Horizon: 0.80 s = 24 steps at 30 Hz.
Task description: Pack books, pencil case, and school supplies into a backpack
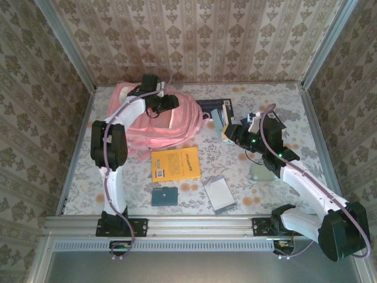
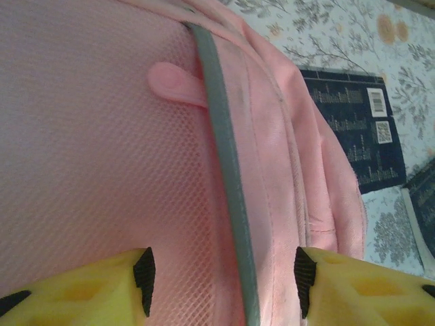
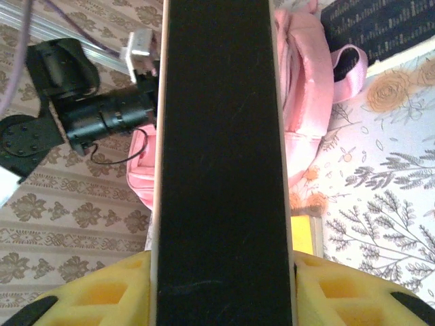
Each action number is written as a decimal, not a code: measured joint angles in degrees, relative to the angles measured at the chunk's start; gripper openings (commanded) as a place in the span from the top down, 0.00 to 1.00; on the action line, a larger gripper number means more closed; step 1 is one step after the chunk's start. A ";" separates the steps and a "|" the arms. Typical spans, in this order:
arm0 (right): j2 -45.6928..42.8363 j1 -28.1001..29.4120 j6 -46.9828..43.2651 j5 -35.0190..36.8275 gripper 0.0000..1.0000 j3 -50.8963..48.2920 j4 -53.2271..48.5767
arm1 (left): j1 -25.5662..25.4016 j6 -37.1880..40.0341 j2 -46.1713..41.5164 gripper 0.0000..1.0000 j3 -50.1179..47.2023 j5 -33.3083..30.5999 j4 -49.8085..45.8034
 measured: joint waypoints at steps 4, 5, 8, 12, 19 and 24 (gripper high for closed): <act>2.29 -0.22 -0.35 -1.29 0.71 1.31 0.50 | -0.11 -0.61 1.53 0.51 0.52 3.28 1.11; 2.80 -0.24 -0.35 -1.46 0.71 1.31 0.52 | -0.22 -0.83 1.57 0.52 0.52 3.76 1.31; 4.92 -0.37 -0.28 -2.38 0.71 1.31 0.72 | -0.35 -1.20 1.57 0.58 0.50 4.79 2.43; 7.54 -0.50 0.15 -3.34 0.71 1.31 1.92 | -0.46 -1.29 1.57 0.70 -0.76 5.57 4.11; 9.84 -0.50 1.18 -4.42 0.71 1.31 4.13 | -0.79 -1.18 1.57 0.80 -2.14 6.78 5.22; 10.32 -0.50 1.25 -5.01 0.71 1.29 4.87 | -1.27 -0.98 1.57 0.75 -2.64 7.48 5.84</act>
